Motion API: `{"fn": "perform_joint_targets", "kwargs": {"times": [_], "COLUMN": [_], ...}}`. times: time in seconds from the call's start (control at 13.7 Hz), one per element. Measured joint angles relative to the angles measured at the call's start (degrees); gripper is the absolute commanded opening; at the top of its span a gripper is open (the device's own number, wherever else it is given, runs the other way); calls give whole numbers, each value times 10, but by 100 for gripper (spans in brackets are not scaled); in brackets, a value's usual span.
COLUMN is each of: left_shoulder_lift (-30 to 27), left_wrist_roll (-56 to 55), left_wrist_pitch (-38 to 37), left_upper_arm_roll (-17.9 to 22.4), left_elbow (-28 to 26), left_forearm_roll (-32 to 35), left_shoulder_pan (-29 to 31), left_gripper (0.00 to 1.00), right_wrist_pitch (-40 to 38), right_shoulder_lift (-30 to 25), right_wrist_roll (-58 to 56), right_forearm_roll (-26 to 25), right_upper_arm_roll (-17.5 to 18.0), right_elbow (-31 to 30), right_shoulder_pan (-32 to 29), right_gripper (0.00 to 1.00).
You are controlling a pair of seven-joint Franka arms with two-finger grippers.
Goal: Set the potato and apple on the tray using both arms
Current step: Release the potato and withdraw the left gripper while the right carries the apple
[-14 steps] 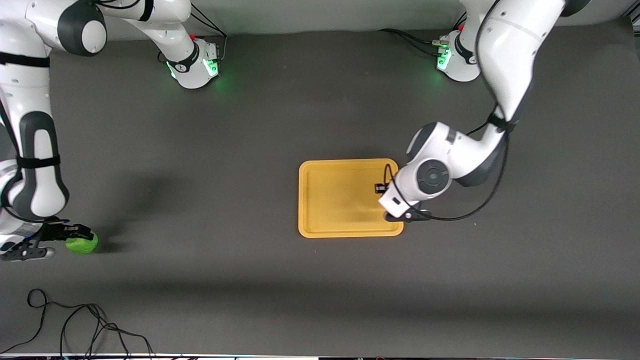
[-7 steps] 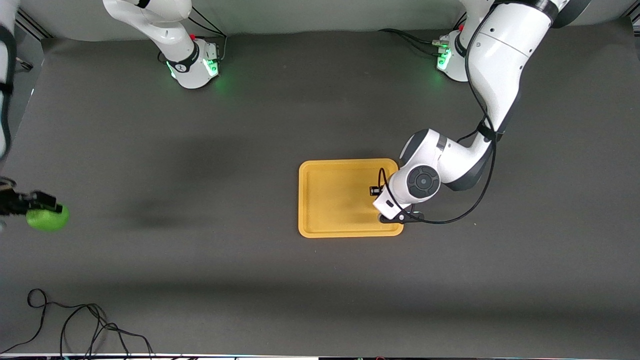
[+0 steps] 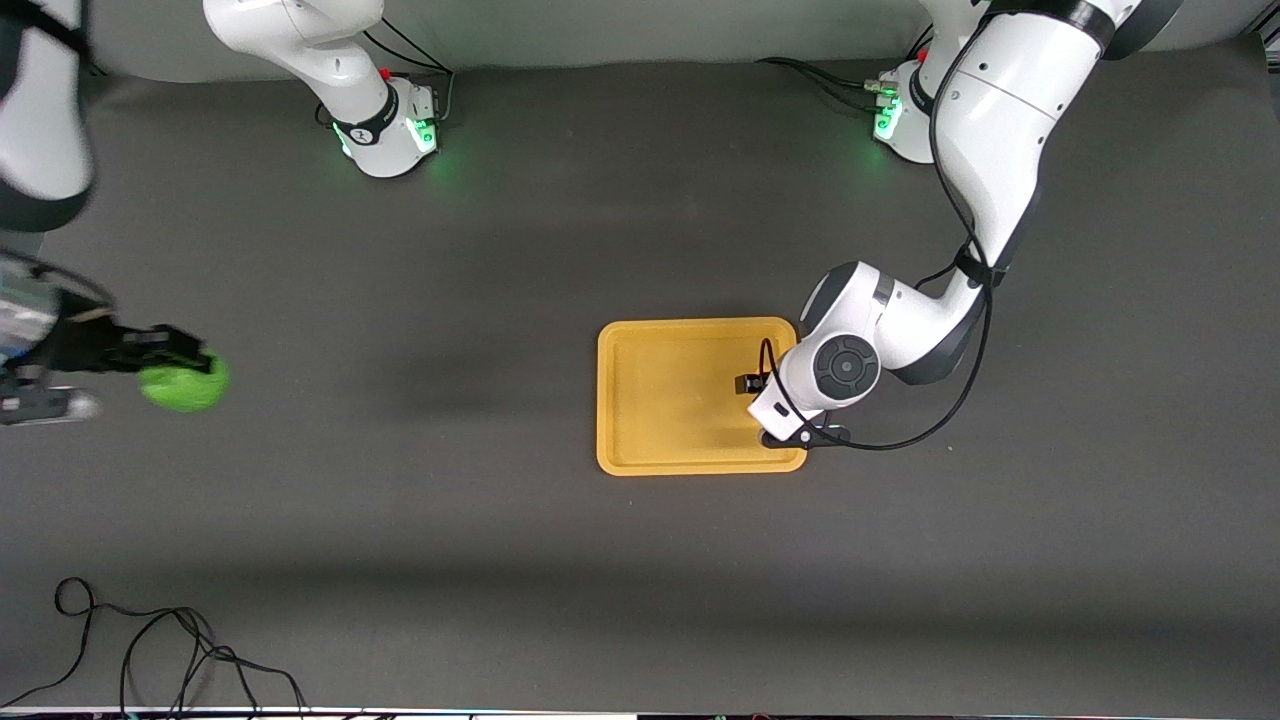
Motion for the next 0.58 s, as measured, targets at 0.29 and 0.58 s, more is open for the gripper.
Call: {"fn": "perform_joint_targets", "kwargs": {"times": [0.29, 0.58], "left_shoulder_lift": [-50, -156], "left_wrist_roll": [7, 132], "left_wrist_pitch": [-34, -169], "left_upper_arm_roll": [5, 5], "left_elbow": [21, 26], "left_forearm_roll": [13, 51], "left_shoulder_pan": [61, 144], "left_gripper": [100, 100], "right_wrist_pitch": [1, 22], "right_shoulder_lift": [0, 2], "right_wrist_roll": [74, 121], "right_forearm_roll": [-1, -1], "right_upper_arm_roll": [0, 1], "right_elbow": [-2, -2], "right_shoulder_pan": [68, 106], "right_gripper": [30, 30]}}
